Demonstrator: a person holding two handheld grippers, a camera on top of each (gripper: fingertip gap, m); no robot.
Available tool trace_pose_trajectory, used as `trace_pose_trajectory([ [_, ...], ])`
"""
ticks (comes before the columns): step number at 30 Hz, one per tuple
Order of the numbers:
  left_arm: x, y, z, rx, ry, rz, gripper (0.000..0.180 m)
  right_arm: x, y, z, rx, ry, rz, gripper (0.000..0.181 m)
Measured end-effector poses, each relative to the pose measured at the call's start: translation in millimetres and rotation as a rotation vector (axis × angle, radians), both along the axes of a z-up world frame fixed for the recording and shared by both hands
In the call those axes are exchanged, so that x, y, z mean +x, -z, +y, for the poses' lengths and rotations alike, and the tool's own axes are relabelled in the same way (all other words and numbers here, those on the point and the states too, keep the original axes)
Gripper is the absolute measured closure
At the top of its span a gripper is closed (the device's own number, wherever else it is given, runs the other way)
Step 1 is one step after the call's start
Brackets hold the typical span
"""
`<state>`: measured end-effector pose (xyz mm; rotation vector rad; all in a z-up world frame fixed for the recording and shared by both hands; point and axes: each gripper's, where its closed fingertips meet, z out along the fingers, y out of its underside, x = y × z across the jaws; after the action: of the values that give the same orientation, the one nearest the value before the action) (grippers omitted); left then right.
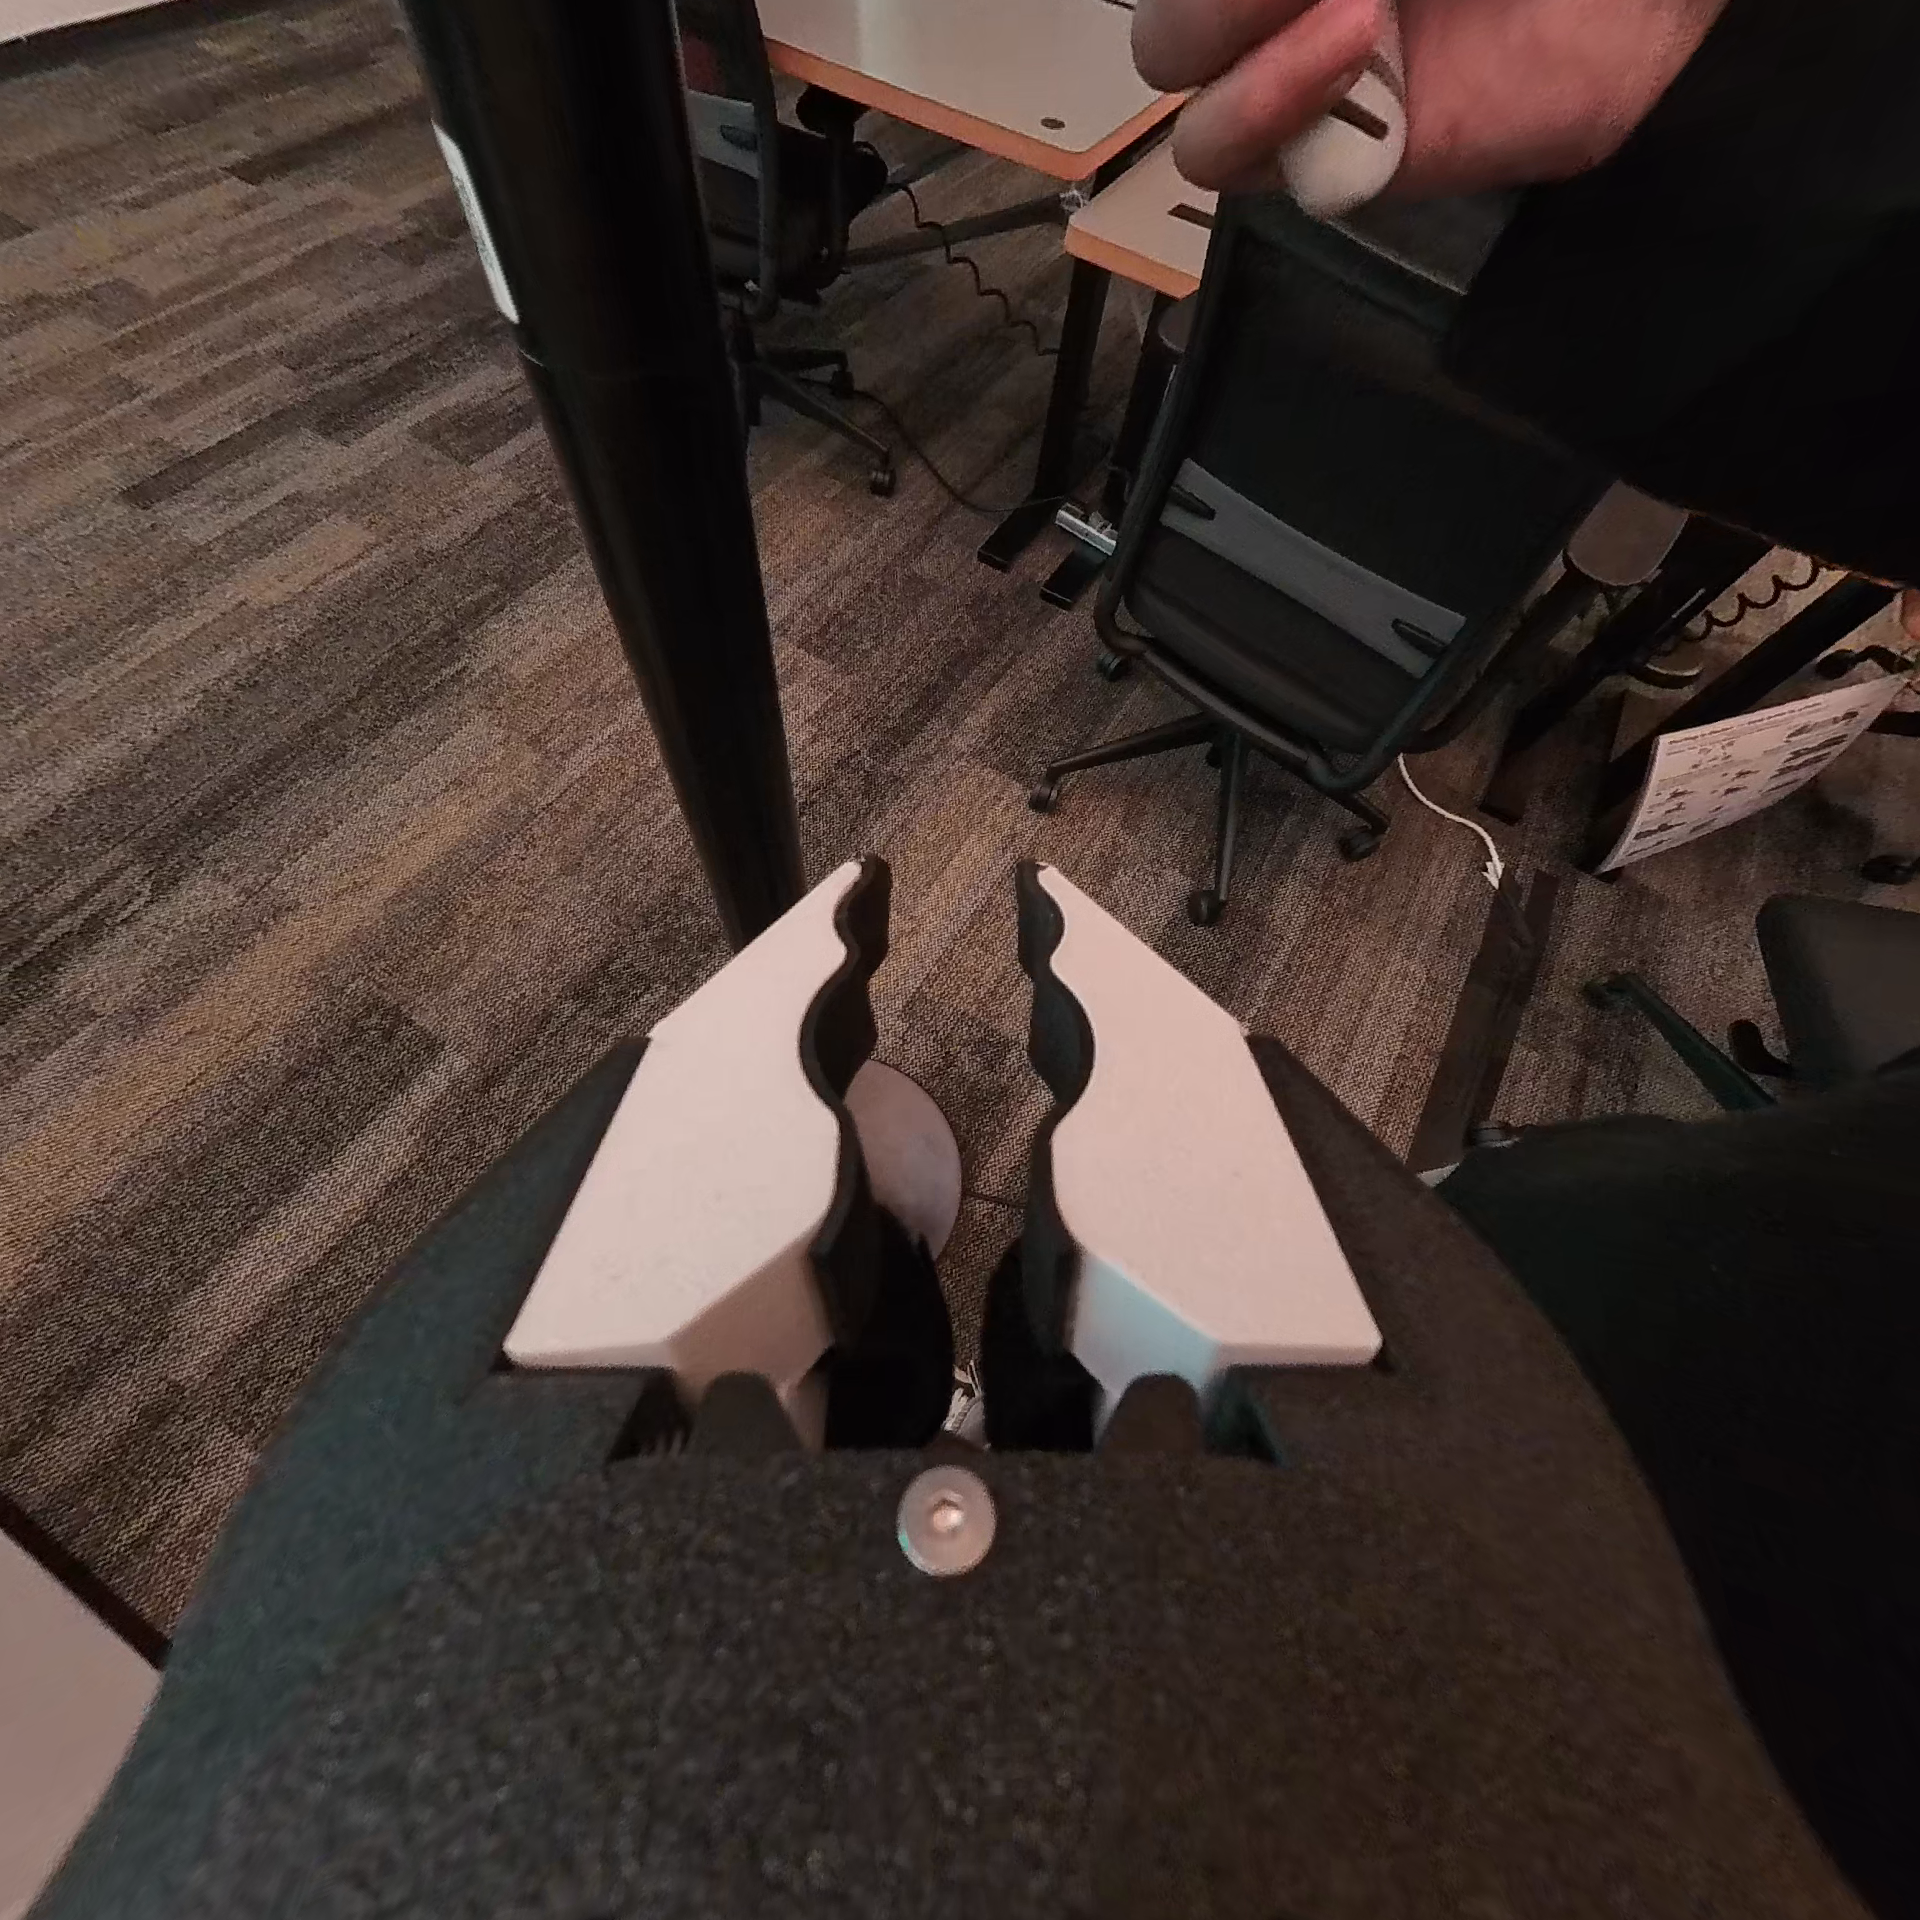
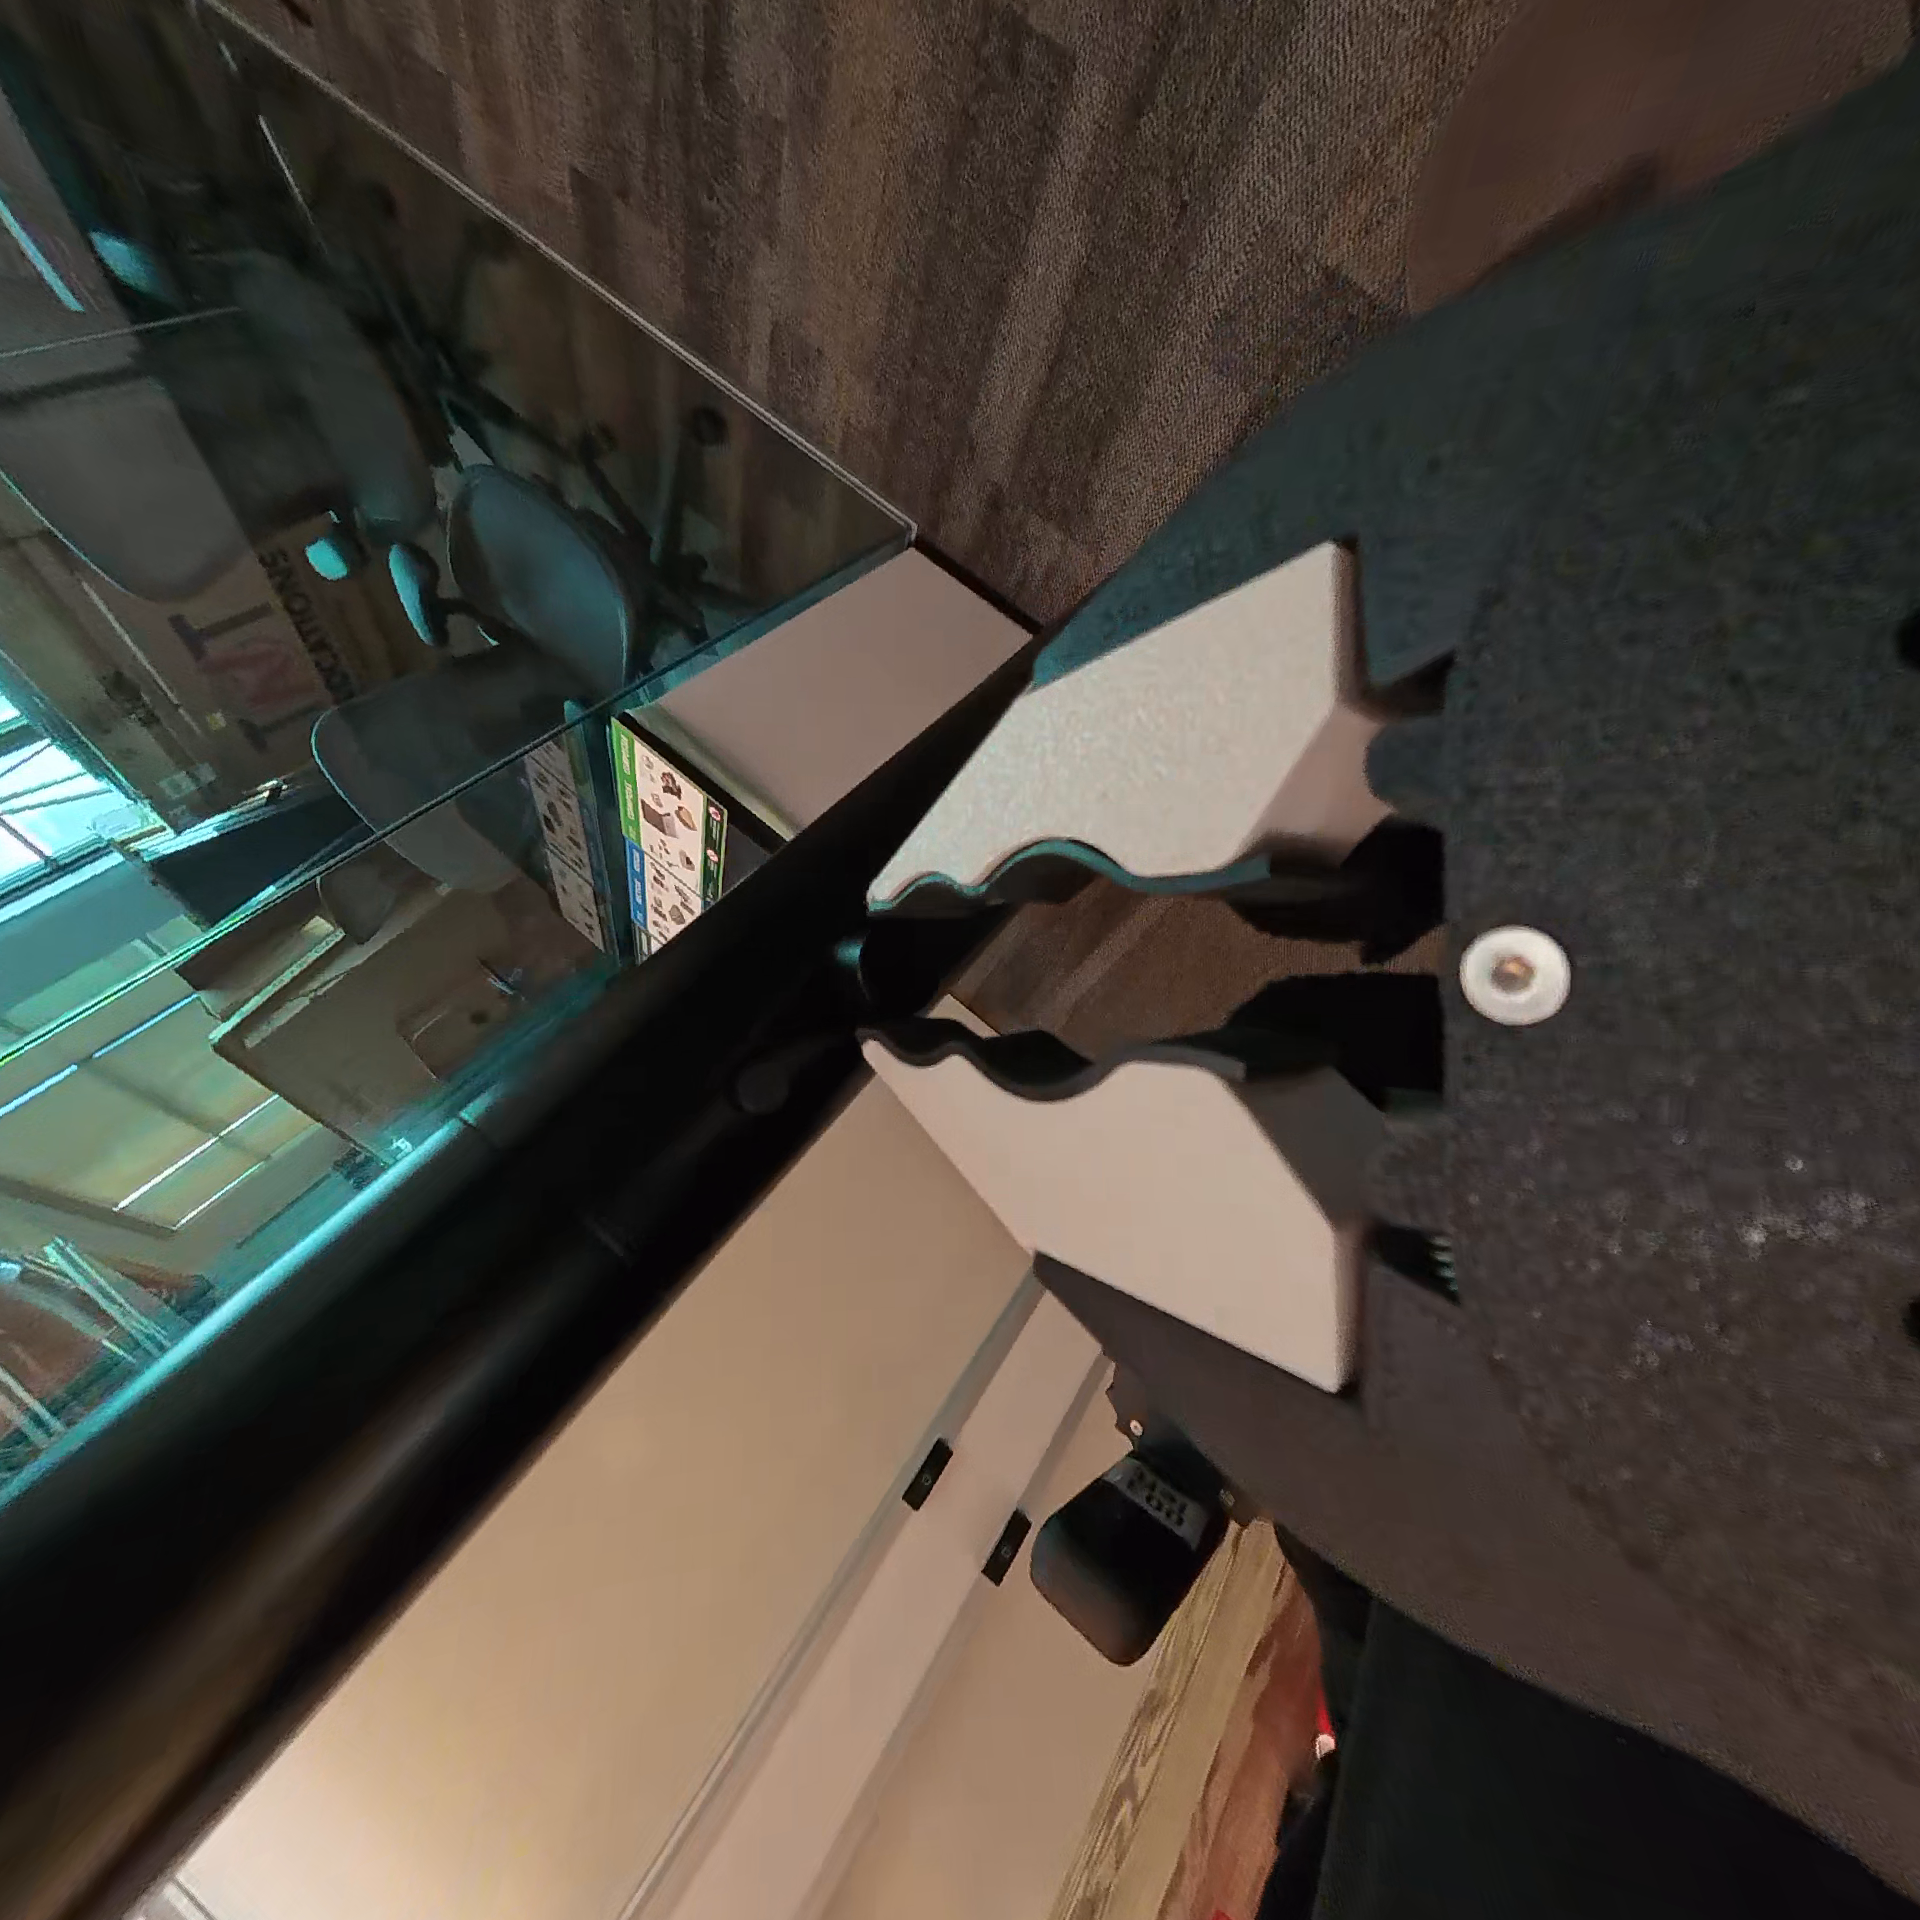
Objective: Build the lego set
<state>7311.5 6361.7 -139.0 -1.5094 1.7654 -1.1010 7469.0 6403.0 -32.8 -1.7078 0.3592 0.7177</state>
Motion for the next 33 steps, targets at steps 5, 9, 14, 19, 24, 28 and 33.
trace_pose_trajectory([
  [5, 0.6, -2.2, -1.8, 0.006, 0.008, -0.002, 0.157, 2.4, -8.2, -3.0, 0.089, 0.032, -0.257, 0.143],
  [9, -0.4, 0.1, -0.4, -0.001, 0.003, 0.004, 0.157, 5.3, -2.3, -5.4, 0.081, 0.023, -0.619, 0.137],
  [14, -1.4, 1.9, -2.0, 0.005, 0.003, 0.006, 0.157, 5.3, 3.9, 1.8, 0.080, 0.002, -0.853, 0.162],
  [19, -3.0, 1.2, 1.4, -0.001, -0.009, 0.003, 0.157, 2.8, 4.3, 2.9, 0.080, -0.013, -0.848, 0.162],
  [24, -4.8, 2.2, 2.2, -0.001, -0.014, 0.006, 0.157, 2.3, 6.5, 3.4, 0.037, -0.062, -0.612, 0.163],
  [28, -5.0, 3.0, 4.3, -0.006, -0.018, 0.007, 0.157, 0.8, 5.5, 2.7, 0.035, -0.064, -0.574, 0.163],
  [33, -3.1, 2.3, 3.9, 0.001, -0.012, 0.005, 0.157, 2.2, 7.2, 1.7, 0.058, -0.055, -0.599, 0.163],
])
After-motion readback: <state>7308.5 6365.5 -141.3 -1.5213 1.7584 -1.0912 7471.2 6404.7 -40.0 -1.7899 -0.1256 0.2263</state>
